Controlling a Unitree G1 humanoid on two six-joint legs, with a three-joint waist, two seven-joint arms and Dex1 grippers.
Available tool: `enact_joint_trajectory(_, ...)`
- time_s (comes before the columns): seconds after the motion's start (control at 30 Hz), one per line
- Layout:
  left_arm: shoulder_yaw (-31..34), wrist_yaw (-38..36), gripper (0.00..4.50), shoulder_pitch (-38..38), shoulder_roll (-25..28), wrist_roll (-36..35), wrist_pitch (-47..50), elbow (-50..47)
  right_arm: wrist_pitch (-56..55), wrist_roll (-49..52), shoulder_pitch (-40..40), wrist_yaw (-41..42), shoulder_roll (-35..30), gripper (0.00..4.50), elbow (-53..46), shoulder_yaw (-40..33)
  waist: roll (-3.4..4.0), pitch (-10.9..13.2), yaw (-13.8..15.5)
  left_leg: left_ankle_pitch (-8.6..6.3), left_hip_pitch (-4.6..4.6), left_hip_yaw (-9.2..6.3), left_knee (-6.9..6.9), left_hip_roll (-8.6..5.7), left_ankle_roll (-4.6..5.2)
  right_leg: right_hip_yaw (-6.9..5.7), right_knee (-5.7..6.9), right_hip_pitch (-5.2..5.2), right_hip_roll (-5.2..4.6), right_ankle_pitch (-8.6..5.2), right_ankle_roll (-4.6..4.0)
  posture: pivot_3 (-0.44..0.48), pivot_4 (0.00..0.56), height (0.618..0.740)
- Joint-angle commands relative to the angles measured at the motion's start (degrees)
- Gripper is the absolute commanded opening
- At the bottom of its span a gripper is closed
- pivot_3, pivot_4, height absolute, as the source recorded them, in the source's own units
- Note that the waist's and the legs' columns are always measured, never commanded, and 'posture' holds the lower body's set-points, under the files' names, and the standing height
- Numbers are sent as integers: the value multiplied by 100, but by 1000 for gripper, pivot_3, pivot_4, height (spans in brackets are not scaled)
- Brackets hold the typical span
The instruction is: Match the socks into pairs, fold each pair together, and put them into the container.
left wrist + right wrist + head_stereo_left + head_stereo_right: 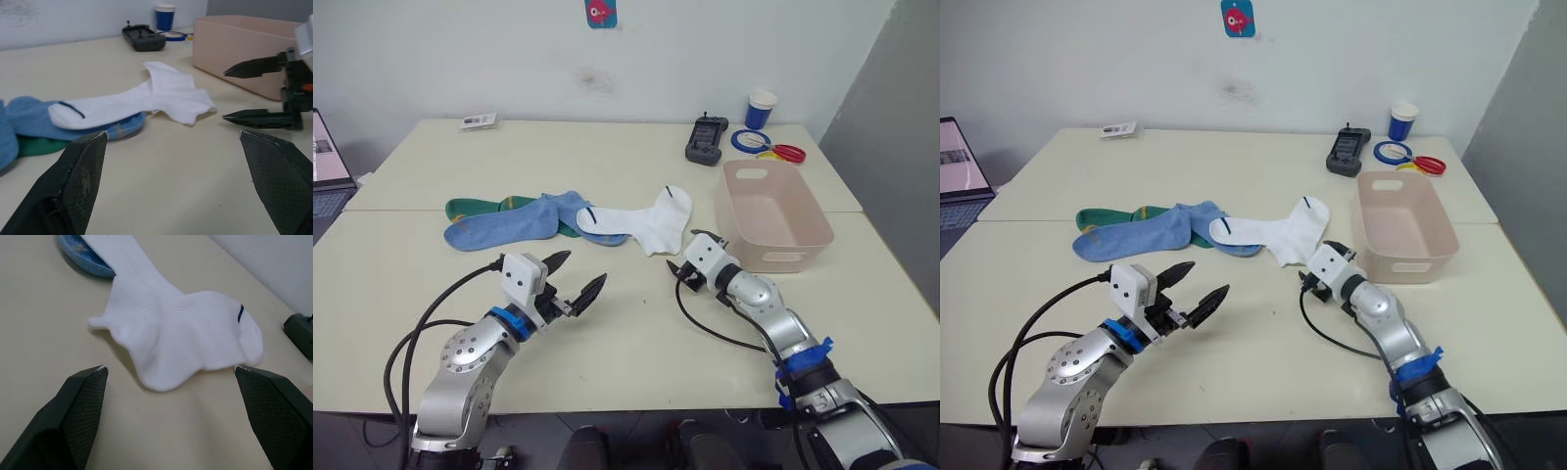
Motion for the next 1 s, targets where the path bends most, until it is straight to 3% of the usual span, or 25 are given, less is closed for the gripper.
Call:
enact_joint_trajectory(0.03,0,9,4500,-124,57,-138,95,-325,-262,-103,-305,8,71,4053,418,70,0,0,-20,0,0,0,0,0,0,0,0,0,0,0,0,0,150,740)
enact_joint_trajectory(0.1,-28,-13,4500,-106,65,-119,103,-357,-343,-116,-406,31,110,3552,615,101,0,0,-44,0,0,0,0,1,0,1,0,0,-1,0,0,0,150,740)
enact_joint_trajectory(0.43,-56,29,4500,102,61,-70,100,-499,-560,-69,-688,224,289,27,1176,36,0,0,-48,0,0,0,1,1,-1,2,1,0,-2,2,-3,0,150,740)
enact_joint_trajectory(0.67,-117,-36,4500,223,117,-150,259,-610,-475,108,-491,607,253,27,791,-28,0,0,-48,0,1,0,1,2,0,3,1,0,-2,3,-3,0,150,740)
enact_joint_trajectory(0.83,-106,104,4500,492,129,-415,824,-732,1015,869,530,1982,-57,27,-1588,264,1,0,-41,0,-2,-5,-1,3,0,-1,-3,1,-5,1,-2,0,150,740)
enact_joint_trajectory(1.0,47,202,4500,530,194,-654,1216,-750,2374,1199,837,2529,-274,27,-2886,521,2,1,-64,0,3,-9,1,3,0,-4,2,1,-5,7,-6,0,150,740)
